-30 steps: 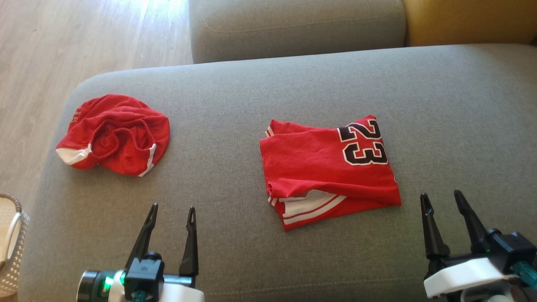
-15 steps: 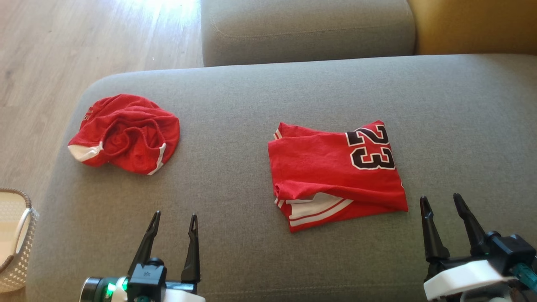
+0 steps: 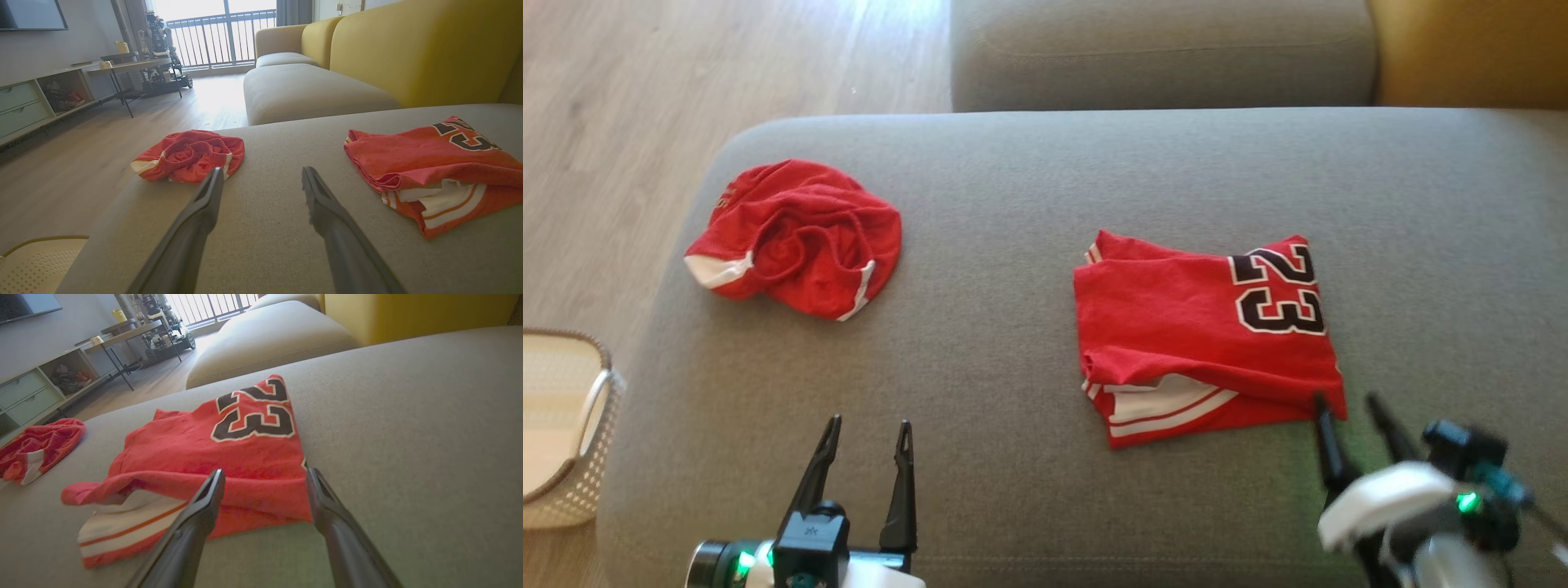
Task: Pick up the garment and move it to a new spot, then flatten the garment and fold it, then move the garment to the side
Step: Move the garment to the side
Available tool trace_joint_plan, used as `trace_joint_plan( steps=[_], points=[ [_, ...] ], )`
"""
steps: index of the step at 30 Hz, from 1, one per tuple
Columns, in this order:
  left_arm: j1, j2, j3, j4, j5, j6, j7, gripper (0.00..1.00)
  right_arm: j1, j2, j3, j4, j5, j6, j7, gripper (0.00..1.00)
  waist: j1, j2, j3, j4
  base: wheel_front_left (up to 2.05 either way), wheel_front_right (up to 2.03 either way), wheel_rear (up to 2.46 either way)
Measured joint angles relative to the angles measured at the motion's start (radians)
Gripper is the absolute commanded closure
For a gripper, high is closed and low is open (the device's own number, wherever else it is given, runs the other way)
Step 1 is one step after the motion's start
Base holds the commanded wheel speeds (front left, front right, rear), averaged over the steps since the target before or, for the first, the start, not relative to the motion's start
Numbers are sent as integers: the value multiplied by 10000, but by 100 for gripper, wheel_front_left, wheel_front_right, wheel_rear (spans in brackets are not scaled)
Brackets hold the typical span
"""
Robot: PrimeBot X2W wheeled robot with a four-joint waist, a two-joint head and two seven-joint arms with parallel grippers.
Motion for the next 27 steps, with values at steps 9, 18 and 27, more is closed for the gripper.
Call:
trace_joint_plan(
  steps=[9, 18, 27],
  points=[
    [-130, -115, -52, 100, -2, -272, 0, 0, -3699, -602, -1791, 3685, -915, 0, 1289, 0, 0, 0, 512, 580, 0, 0, 0],
    [-462, -316, 6, 134, -2, -374, 0, 0, -5336, -1279, -1325, 5637, -945, 0, 2656, 0, 0, 1, 1182, 1067, 0, 0, 0],
    [-790, -401, 2, 213, 4, -445, 0, 0, -5617, -1348, -453, 5781, -259, 0, 1960, 0, 0, 1, 1394, 747, 0, 0, 0]
  ],
)
